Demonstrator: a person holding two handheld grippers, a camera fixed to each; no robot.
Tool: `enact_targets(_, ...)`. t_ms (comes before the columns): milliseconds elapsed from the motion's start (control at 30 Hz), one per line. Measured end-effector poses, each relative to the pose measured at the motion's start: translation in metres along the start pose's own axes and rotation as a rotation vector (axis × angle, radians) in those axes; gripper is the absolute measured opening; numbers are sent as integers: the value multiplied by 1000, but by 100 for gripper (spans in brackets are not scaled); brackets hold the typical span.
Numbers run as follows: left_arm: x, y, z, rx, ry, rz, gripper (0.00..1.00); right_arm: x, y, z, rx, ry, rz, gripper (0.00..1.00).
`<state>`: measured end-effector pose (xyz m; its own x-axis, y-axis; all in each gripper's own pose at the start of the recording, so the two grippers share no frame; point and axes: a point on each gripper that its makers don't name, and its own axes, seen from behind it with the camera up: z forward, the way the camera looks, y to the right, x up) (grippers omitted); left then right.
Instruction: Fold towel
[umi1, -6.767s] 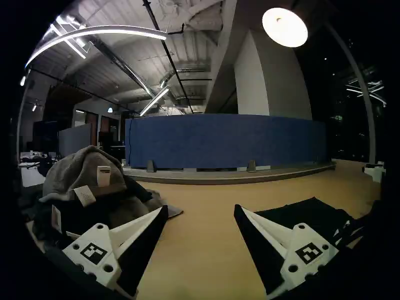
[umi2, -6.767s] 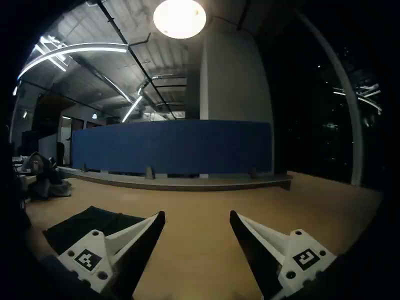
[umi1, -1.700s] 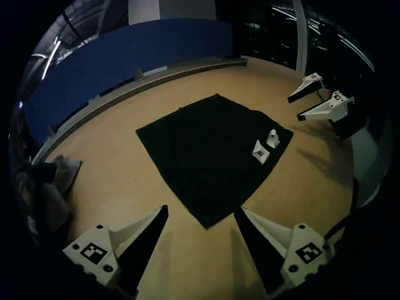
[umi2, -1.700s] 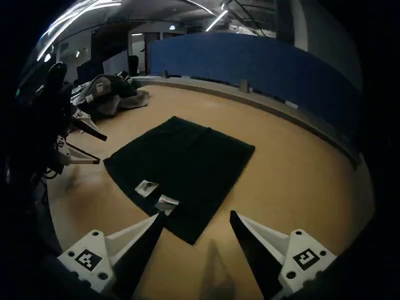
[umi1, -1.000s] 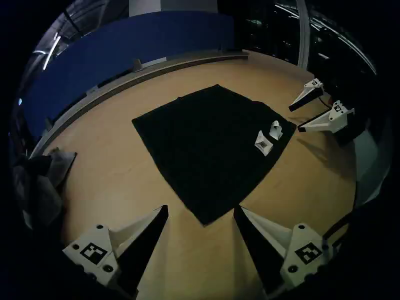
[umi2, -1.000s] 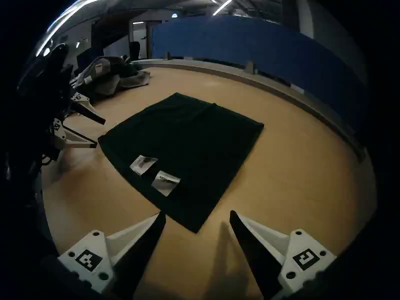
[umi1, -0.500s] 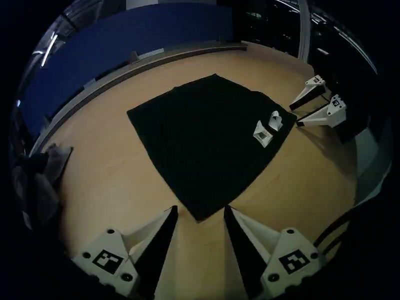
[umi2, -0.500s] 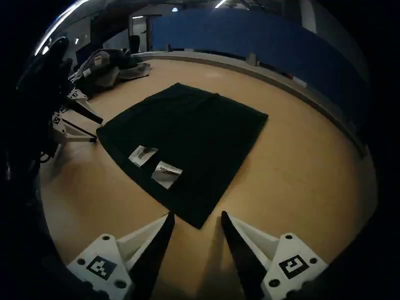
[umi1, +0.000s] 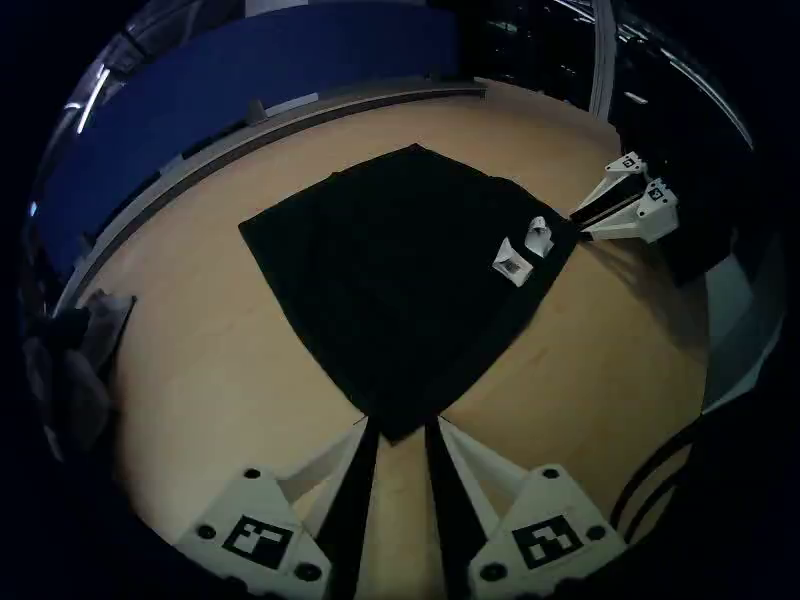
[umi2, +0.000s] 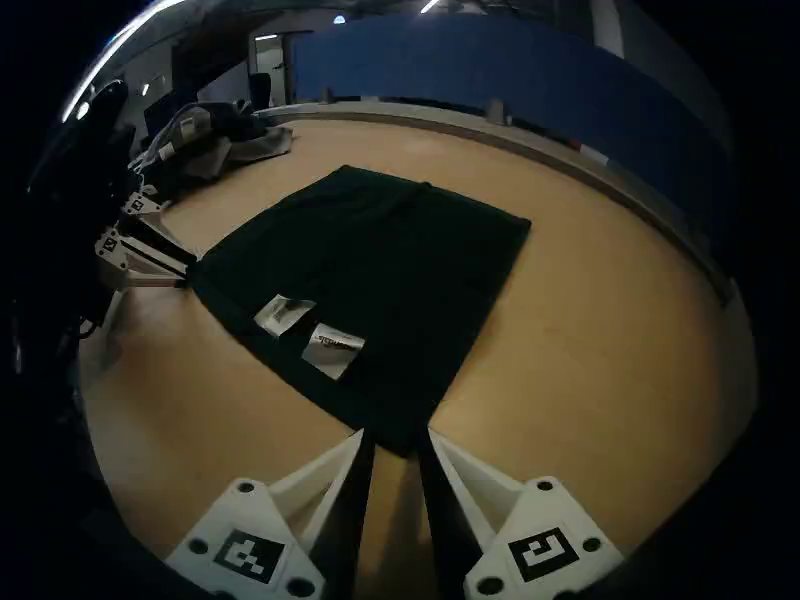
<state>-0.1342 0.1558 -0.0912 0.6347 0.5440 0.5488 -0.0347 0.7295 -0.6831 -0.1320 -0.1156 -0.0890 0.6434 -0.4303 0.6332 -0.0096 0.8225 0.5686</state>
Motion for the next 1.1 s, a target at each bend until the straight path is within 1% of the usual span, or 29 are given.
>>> enact_targets(33, 0, 0, 0, 1, 0, 1, 24, 0, 0, 0, 0, 1, 2, 30)
enact_targets(100, 1, 0, 1, 6, 0, 2, 19, 0, 1, -1, -1, 1, 6, 27)
enact_targets(233, 2, -1, 2, 17, 1, -2, 14, -1, 3, -1, -2, 1, 17, 15)
enact_targets(333, 2, -2, 2, 23, 2, -6, 12, -1, 3, -1, 6, 0, 31, 12)
enact_targets(467, 3, -4, 2, 32, 2, -9, 11, -1, 2, -3, 20, 1, 50, 11)
enact_targets(833, 5, -7, 2, 48, -2, -27, 10, 5, 0, -6, 20, 20, 41, 10)
enact_targets(1100, 12, -7, -6, 53, 12, -39, 10, 13, 1, -14, 15, 35, 38, 10)
